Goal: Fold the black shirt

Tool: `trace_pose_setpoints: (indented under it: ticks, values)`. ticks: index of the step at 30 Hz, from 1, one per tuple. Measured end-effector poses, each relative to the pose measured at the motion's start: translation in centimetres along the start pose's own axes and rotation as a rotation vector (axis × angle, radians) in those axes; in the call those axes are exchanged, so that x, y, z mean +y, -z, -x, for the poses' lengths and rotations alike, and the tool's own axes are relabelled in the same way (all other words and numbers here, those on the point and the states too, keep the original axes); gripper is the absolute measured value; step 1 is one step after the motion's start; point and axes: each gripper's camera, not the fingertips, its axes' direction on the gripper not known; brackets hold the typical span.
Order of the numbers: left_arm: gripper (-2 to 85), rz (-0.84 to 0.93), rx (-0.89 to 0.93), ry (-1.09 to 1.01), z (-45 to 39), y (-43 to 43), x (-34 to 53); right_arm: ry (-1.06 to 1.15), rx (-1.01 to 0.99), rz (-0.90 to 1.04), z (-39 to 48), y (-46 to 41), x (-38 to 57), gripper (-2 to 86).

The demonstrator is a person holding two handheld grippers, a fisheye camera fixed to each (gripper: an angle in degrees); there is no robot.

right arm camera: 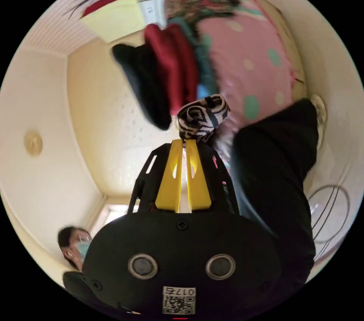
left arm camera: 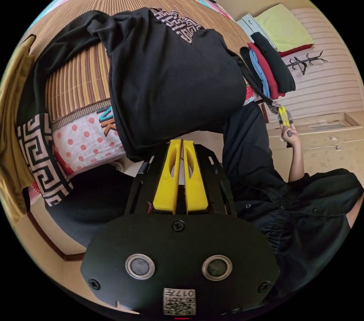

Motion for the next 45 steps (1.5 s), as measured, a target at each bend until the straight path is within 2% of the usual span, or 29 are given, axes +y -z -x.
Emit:
trace_pose_setpoints:
  ticks: [5,6,7,9,10,12,15,22,26,28,30,32,34,37,38,40,41,42,43,45]
  values:
    - [-1.0,-0.008,0.051,-0.007,-0.1,-0.3,-0.4,0.519,-0.196,0.289,10.7,-5.5,0.1,1.6]
    - [-1.0,-0.011,0.051,-0.013,-0.2,-0.3,-0.4,0.613,-0.150,0.305,11.7,-5.7,0.2,1.6]
    - [-1.0,-0.012,0.050,-0.014,-0.3,-0.3,-0.4,0.636,-0.090,0.281,11.8,-5.6,0.3,1.6]
    - [-1.0,-0.012,0.043,-0.015,-0.3,-0.5,-0.3,0.629,0.192,0.163,9.6,-4.5,0.0,1.5]
    - [-1.0,-0.011,0.042,-0.014,-0.3,-0.5,-0.2,0.600,0.244,0.140,8.5,-4.1,-0.2,1.5]
    - [-1.0,-0.007,0.048,-0.006,0.0,-0.7,0.1,0.427,0.404,0.054,3.5,-2.4,-0.1,1.5]
    - [-1.0,0.004,0.053,0.006,0.6,-0.7,0.4,0.251,0.392,0.026,-0.8,-1.9,2.0,1.3]
    - [-0.6,-0.009,0.060,0.007,1.0,-0.1,0.0,0.525,0.451,0.033,5.8,-9.6,6.9,1.4]
    - [1.9,-0.045,0.096,-0.006,0.6,0.3,-0.5,0.705,0.489,0.080,12.5,-21.2,8.5,1.7]
    - [4.0,-0.052,0.119,-0.007,0.4,0.3,-0.5,0.794,0.406,0.119,16.0,-27.0,10.0,1.8]
    - [5.1,-0.062,0.139,-0.015,0.0,0.5,-0.2,0.940,0.161,0.169,20.9,-33.9,13.7,2.0]
    - [5.3,-0.074,0.144,-0.014,-0.2,0.6,0.4,1.012,0.015,0.225,23.4,-38.9,17.2,2.1]
    - [5.4,-0.082,0.149,-0.012,-0.2,0.7,1.3,1.041,-0.041,0.330,23.8,-44.3,21.4,2.3]
    - [6.0,-0.086,0.158,0.019,0.3,0.2,2.7,1.020,0.020,0.569,18.4,-53.9,30.5,2.7]
    - [6.4,-0.083,0.167,0.039,0.8,0.0,3.2,1.018,0.083,0.687,13.9,-57.6,34.7,3.1]
    - [6.6,-0.085,0.182,0.063,1.4,-0.2,3.9,1.005,0.274,0.921,5.4,-63.2,40.9,3.8]
    - [6.9,-0.089,0.192,0.078,1.8,-0.2,4.2,0.941,0.419,1.081,-0.5,-66.0,44.4,4.4]
    - [7.2,-0.094,0.200,0.089,2.2,0.1,4.5,0.862,0.469,1.208,-4.9,-67.2,46.9,6.0]
    - [7.3,-0.097,0.200,0.093,2.4,0.2,4.7,0.829,0.470,1.246,-6.3,-67.3,47.7,6.8]
    - [7.8,-0.123,0.175,0.105,2.8,1.2,5.3,0.844,0.370,1.130,-6.4,-64.8,47.8,8.7]
